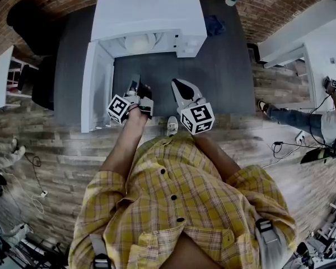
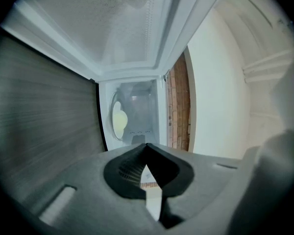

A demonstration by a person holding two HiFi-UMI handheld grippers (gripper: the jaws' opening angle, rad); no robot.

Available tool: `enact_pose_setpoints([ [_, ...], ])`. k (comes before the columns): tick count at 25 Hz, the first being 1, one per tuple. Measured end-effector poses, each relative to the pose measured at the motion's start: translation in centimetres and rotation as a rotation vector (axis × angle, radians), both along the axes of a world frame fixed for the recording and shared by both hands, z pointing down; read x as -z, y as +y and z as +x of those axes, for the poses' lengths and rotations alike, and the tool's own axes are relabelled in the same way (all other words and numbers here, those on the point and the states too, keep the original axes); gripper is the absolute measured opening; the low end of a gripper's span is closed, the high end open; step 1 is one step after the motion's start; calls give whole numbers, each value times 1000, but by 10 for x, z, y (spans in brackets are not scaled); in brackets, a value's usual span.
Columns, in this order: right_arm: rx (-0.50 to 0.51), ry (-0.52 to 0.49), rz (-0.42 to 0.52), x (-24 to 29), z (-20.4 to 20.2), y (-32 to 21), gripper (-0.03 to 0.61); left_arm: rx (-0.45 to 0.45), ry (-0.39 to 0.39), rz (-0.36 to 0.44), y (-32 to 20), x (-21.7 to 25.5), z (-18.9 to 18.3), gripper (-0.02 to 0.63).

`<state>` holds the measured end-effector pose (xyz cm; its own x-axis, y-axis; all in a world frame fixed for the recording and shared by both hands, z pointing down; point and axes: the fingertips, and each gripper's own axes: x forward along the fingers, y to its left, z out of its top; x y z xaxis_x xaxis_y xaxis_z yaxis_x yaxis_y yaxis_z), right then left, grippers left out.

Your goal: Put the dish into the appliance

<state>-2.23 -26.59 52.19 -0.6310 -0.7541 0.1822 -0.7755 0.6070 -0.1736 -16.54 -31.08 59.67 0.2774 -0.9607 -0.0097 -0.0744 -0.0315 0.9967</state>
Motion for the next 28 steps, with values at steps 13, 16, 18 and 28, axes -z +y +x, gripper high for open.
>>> enact_pose_setpoints([
  [13,-4,-21,-18,2,-5,23,5,-168,-288,125,48,37,29,-2],
  [16,-6,-29,-26,2,-4,29,5,-194,-396,154,57,45,34,-2],
  [18,-15,-38,-35,1,-2,32,5,-208,-456,177,63,50,39,-2],
  [28,-30,-45,-45,1,2,57,5,-242,-811,290,102,72,56,-2],
])
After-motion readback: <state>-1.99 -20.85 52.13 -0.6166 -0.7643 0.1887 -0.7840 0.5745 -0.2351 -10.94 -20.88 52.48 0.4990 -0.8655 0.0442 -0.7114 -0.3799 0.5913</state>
